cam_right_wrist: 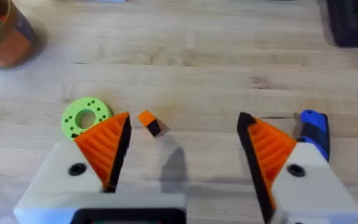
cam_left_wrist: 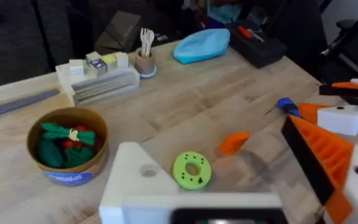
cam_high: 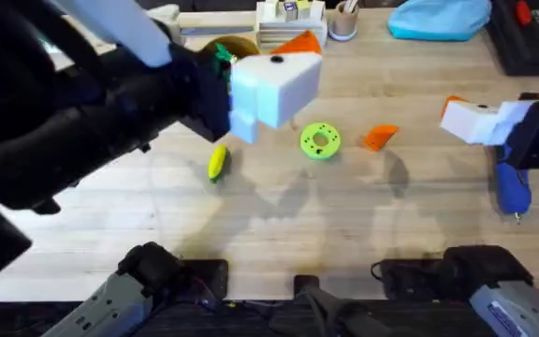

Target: Pick up the gripper from the table and insert it into the empty holder that is missing its gripper. Then pick up a screw, insert it into the mounting hole, and use the screwdriver to tighten it. Finally, clean up the table by picking up the vegetable and placing it into the bucket.

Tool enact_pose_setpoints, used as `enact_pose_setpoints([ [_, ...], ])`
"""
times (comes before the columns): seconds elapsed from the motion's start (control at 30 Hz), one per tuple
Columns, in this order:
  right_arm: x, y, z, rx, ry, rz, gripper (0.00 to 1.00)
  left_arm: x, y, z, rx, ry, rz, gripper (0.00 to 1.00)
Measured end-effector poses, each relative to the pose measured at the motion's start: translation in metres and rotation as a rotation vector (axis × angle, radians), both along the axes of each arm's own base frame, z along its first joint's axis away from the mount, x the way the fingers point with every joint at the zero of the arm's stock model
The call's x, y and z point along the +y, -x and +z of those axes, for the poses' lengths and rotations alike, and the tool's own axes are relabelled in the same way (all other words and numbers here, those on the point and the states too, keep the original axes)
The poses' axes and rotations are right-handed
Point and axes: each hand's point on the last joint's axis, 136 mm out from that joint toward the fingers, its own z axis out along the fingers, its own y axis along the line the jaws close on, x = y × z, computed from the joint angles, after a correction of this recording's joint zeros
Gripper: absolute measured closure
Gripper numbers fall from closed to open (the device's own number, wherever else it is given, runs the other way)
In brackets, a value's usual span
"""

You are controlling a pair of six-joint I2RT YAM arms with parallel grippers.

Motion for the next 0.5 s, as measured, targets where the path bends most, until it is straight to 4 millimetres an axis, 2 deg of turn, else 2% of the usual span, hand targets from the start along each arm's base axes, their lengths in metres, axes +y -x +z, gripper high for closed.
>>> enact_pose_setpoints([
  [0.3,0.000,0.000,0.000,0.000,0.000,0.000,0.010,0.005,0.000,-0.014,0.040,-0.047,0.024,0.007],
  [0.5,0.000,0.000,0.000,0.000,0.000,0.000,0.011,0.011,-0.008,-0.010,-0.058,-0.121,0.044,0.008],
])
